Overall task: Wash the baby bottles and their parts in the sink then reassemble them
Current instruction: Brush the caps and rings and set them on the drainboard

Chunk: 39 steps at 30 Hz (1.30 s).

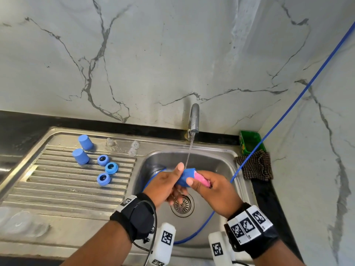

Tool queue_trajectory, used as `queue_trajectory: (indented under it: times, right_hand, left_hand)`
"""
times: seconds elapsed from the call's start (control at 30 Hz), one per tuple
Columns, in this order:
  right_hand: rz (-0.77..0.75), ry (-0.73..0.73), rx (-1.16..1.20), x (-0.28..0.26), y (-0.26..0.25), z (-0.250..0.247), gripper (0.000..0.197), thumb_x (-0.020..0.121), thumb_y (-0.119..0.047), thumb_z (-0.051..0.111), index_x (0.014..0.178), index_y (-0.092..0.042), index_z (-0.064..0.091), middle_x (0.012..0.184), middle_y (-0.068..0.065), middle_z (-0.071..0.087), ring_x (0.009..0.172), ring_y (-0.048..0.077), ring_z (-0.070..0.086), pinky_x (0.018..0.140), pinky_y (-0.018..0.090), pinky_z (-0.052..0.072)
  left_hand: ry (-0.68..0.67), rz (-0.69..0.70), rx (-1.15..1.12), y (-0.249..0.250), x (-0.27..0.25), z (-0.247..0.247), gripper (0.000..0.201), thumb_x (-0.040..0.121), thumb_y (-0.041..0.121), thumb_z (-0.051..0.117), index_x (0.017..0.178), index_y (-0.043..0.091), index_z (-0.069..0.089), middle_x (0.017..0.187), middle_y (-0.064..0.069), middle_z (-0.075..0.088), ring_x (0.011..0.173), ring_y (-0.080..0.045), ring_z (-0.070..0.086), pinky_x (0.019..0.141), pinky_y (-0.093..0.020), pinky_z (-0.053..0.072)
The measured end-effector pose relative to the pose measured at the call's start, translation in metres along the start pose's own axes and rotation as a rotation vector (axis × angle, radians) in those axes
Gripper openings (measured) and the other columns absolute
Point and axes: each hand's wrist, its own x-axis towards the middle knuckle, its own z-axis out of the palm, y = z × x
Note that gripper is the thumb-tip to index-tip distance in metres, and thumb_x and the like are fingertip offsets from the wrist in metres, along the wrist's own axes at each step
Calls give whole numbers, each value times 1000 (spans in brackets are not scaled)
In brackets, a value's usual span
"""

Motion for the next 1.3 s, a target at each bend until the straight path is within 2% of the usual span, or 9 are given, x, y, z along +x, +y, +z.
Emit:
queue_trajectory:
  times: [0.13, 0.3, 0.4, 0.6, 0.8, 1.0, 1.1, 1.2, 1.3]
  right_hand:
    - [396, 9, 415, -2, 4, 0, 55, 85, -58, 64, 85, -2, 61, 51, -5, 37, 39, 9, 27, 38, 16, 22]
    - [-29, -15, -80, -9, 2, 2, 48, 93, -69, 50, 110, -28, 68, 71, -11, 66, 64, 6, 61, 61, 24, 48]
    - [-122, 7, -314, -9, 12, 0, 46, 91, -70, 46, 120, -38, 61, 83, -14, 69, 78, 5, 64, 74, 28, 51]
    - [-249, -7, -408, -9, 25, -4, 47, 98, -63, 43, 132, -34, 57, 112, -14, 70, 100, 6, 66, 86, 31, 53]
    - [214, 142, -43, 0, 17, -3, 32, 99, -42, 58, 79, -17, 59, 58, -6, 59, 51, 7, 51, 55, 30, 41]
    - [560, 166, 362, -5, 19, -11, 32, 104, -36, 52, 85, -11, 58, 53, 3, 44, 34, 10, 27, 37, 17, 19]
    - [557, 275, 215, -17, 42, -28, 29, 101, -35, 58, 82, -14, 61, 55, -1, 52, 37, 6, 39, 39, 19, 31]
    - [623, 435, -49, -37, 76, -50, 29, 93, -46, 63, 101, -19, 66, 83, 0, 69, 75, 17, 63, 71, 29, 48]
    - [753, 550, -245, -57, 110, -75, 30, 94, -27, 61, 122, -18, 63, 109, 11, 69, 102, 30, 64, 87, 33, 44]
  left_hand:
    - [-97, 333, 149, -10, 3, -7, 54, 85, 40, 75, 135, 30, 56, 130, 1, 62, 113, -19, 66, 94, -36, 56]
    - [-56, -29, -83, -1, -2, 7, 58, 99, 59, 46, 93, 6, 70, 72, -17, 67, 52, -25, 59, 49, -30, 46]
    - [-21, -107, 22, 2, -2, 8, 75, 96, 71, 33, 71, 10, 69, 62, -16, 63, 43, -23, 52, 41, -24, 33]
    - [-72, -47, -121, 4, -2, 1, 64, 95, 62, 46, 96, 3, 68, 70, -10, 64, 47, -16, 52, 40, -22, 39]
    - [-136, 165, -94, -5, 2, 0, 34, 93, 39, 69, 111, 9, 68, 81, -11, 68, 68, -20, 64, 65, -29, 56]
    - [10, 278, -146, -17, 10, 5, 52, 85, 12, 71, 135, 10, 56, 124, -4, 70, 112, -19, 67, 100, -39, 53]
    - [76, 213, -225, -31, 22, 17, 55, 80, 16, 76, 132, 13, 58, 123, -8, 71, 113, -23, 67, 109, -50, 46]
    - [62, 170, -237, -41, 30, 23, 65, 71, 28, 82, 130, 14, 59, 122, -11, 71, 113, -26, 67, 110, -54, 44]
    - [39, 162, -242, -45, 38, 29, 68, 69, 33, 82, 130, 15, 60, 122, -9, 71, 113, -24, 67, 110, -52, 44]
